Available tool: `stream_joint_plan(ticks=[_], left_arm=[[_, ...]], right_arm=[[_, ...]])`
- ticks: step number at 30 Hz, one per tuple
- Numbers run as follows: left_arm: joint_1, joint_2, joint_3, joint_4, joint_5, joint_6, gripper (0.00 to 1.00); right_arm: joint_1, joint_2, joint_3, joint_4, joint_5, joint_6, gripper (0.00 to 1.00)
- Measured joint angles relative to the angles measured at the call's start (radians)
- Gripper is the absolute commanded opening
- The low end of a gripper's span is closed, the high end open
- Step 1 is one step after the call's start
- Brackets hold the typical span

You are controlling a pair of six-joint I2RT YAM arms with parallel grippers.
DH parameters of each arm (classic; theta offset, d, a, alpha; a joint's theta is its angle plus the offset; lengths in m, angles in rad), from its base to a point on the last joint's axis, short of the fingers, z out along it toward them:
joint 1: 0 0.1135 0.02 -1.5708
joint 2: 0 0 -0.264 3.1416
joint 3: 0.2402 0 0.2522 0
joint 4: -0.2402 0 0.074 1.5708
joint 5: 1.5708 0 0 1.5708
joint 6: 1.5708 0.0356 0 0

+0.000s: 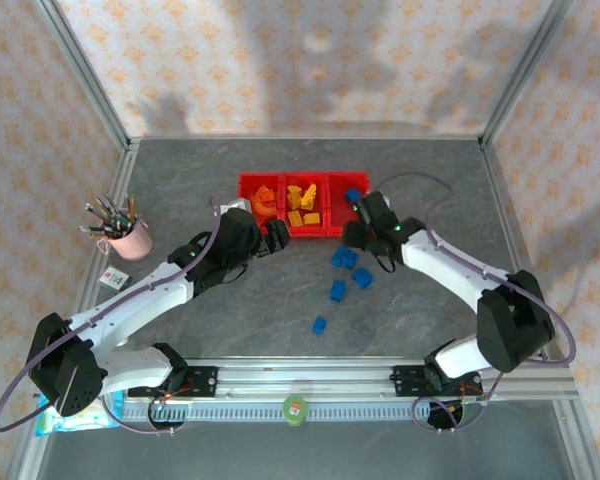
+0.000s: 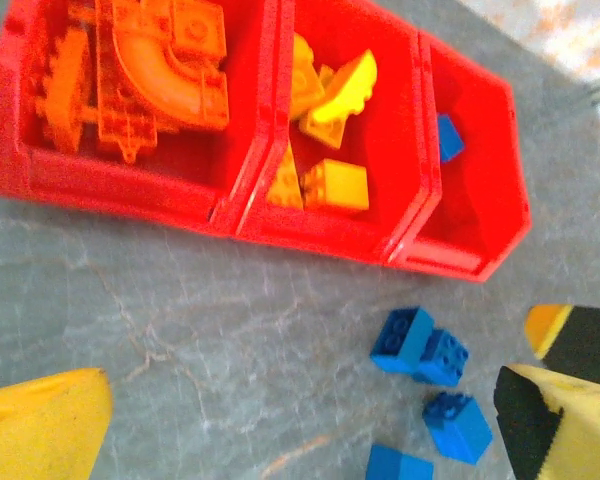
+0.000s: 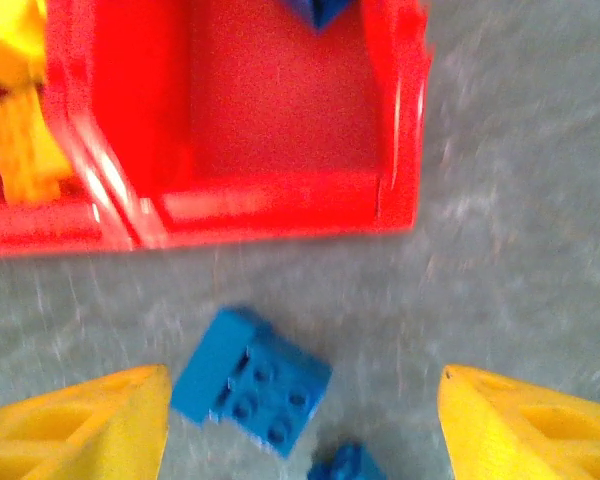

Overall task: Sort the legos into containers by color
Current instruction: Pick up the lego from the bottom-center of the table.

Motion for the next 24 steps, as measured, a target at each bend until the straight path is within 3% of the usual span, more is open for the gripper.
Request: stream_joint_plan(ticks=[7, 14, 19, 24], left_arm=[[-0.031, -0.031, -0.06, 0.007, -0.006, -0.062, 0.99], [-0.032, -0.031, -0.062, 0.008, -0.016, -0.081, 0.99], [-0.039, -0.031, -0.062, 0.011, -0.021, -0.081, 0.99], [-0.039, -0.031, -0.062, 0.013, -0.021, -0.081, 0.99]], right_arm=[[0.047, -0.032, -0.153, 0.02, -0.027, 0.033, 0.75], [0.051, 0.016, -0.171, 0.049, -0.025, 0.031, 0.73], [0.051, 0.075, -0.177, 0.075, -0.025, 0.024, 0.66], [0.051, 0.095, -0.183, 0.086, -0.02, 0.021, 0.5]])
